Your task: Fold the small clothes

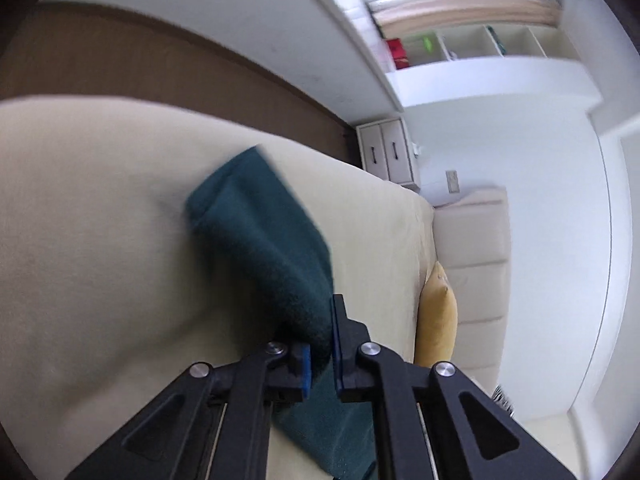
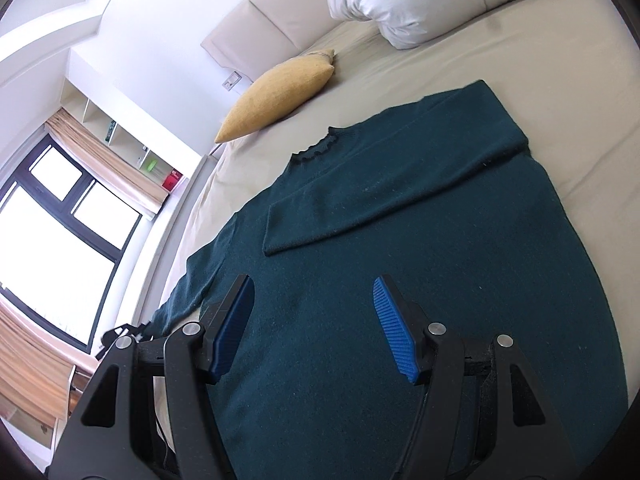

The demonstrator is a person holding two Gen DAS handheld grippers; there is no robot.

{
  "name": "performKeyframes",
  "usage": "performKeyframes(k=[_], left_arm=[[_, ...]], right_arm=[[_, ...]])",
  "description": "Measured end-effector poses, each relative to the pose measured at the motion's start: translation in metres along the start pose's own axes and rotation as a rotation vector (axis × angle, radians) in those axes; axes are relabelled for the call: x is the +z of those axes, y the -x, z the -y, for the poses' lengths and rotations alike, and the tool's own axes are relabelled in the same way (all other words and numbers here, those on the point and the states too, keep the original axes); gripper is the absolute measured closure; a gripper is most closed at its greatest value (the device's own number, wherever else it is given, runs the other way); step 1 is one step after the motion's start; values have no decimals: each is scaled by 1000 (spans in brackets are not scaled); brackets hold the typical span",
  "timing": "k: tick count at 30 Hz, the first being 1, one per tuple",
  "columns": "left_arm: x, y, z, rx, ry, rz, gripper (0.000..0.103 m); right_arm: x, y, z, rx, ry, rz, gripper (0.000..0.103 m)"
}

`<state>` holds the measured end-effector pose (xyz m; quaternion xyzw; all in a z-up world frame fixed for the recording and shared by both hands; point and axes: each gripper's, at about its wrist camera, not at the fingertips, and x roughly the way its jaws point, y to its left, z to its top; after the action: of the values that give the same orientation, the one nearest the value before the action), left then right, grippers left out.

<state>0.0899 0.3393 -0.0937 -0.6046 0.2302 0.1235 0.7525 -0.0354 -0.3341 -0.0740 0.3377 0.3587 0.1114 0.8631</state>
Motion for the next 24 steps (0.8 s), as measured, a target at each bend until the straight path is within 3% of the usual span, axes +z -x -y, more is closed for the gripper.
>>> performKeyframes(k=[3, 7, 9, 13, 16, 20, 24], left_arm=[[-32, -3, 63, -25, -216, -30, 95], [-130, -15, 159, -42, -663, -102, 95], [-205, -23, 197, -39, -927, -145, 95], [-353, -35, 211, -8, -1328, -207, 94], [-419, -57, 195, 38, -1518, -261, 94], [-456, -79, 159, 121, -1658, -357, 90], [-451, -73, 149, 120, -1659, -377, 49]], right_arm=[[-5, 2, 15, -3, -30, -1, 42], [-10, 8, 33, -3, -68, 12, 42], [-11, 11, 42, -5, -87, 16, 42], [-14, 15, 56, -11, -108, 20, 42], [-14, 15, 63, -14, -119, 18, 42], [-11, 6, 70, -40, -118, -17, 42], [-5, -13, 71, -40, -118, -61, 41]])
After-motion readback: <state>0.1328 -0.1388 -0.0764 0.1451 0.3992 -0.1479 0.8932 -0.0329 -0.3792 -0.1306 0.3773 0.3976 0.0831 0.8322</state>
